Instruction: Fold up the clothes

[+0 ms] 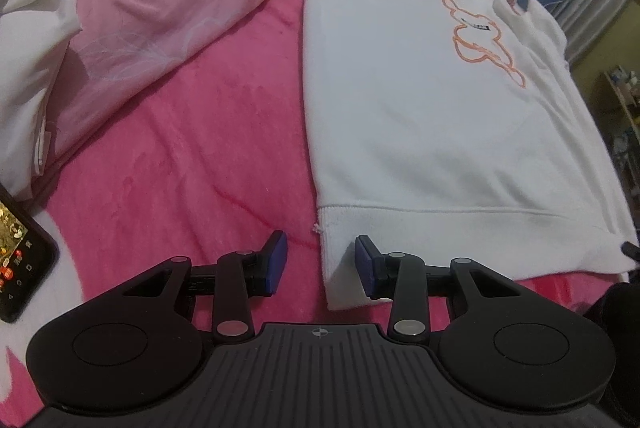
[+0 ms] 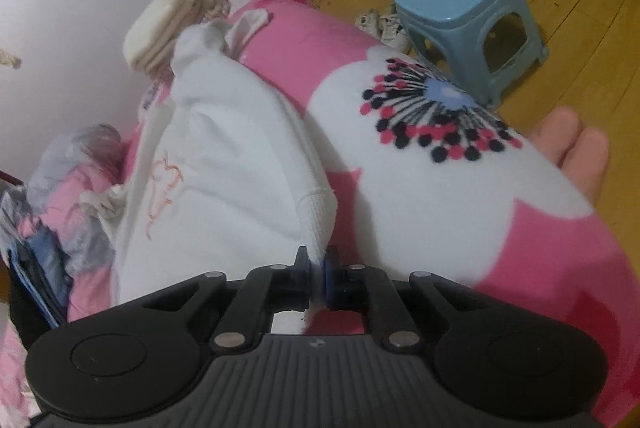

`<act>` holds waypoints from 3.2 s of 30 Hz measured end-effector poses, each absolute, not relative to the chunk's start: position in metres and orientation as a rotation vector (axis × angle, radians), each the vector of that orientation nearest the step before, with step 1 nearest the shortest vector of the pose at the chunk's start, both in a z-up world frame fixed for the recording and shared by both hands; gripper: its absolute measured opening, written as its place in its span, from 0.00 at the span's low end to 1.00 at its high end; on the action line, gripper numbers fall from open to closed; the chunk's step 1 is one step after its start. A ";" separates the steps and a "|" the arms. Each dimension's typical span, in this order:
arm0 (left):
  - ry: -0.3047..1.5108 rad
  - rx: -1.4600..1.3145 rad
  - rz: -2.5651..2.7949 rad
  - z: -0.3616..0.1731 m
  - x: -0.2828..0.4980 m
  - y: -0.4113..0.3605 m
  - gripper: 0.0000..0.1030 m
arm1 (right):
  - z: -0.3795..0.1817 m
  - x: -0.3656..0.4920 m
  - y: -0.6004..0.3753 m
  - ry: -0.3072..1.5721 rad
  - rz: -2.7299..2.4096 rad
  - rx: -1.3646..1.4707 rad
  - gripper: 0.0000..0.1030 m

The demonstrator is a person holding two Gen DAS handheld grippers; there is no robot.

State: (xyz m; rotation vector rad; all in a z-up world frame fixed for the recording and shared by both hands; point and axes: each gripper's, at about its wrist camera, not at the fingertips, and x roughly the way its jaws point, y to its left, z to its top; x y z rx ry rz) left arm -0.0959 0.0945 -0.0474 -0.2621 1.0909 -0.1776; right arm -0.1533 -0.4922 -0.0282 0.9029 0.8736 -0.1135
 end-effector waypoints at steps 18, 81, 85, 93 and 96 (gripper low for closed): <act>1.060 -0.161 -0.269 -0.056 -0.104 0.070 0.19 | -0.041 -0.144 -0.477 0.945 -0.071 0.860 0.19; 0.864 -0.095 -0.427 0.004 -0.056 0.036 0.28 | 0.230 -0.156 -0.486 -0.070 -0.161 0.332 0.43; 0.864 -0.090 -0.474 0.000 -0.028 0.013 0.30 | 0.267 -0.188 -0.497 -0.118 -0.298 0.032 0.43; 0.873 -0.054 -0.492 -0.022 0.022 -0.039 0.31 | 0.215 -0.102 -0.489 0.250 -0.293 -0.420 0.46; 0.890 -0.061 -0.474 -0.037 0.033 -0.050 0.31 | 0.137 -0.037 -0.476 0.522 -0.127 -0.353 0.46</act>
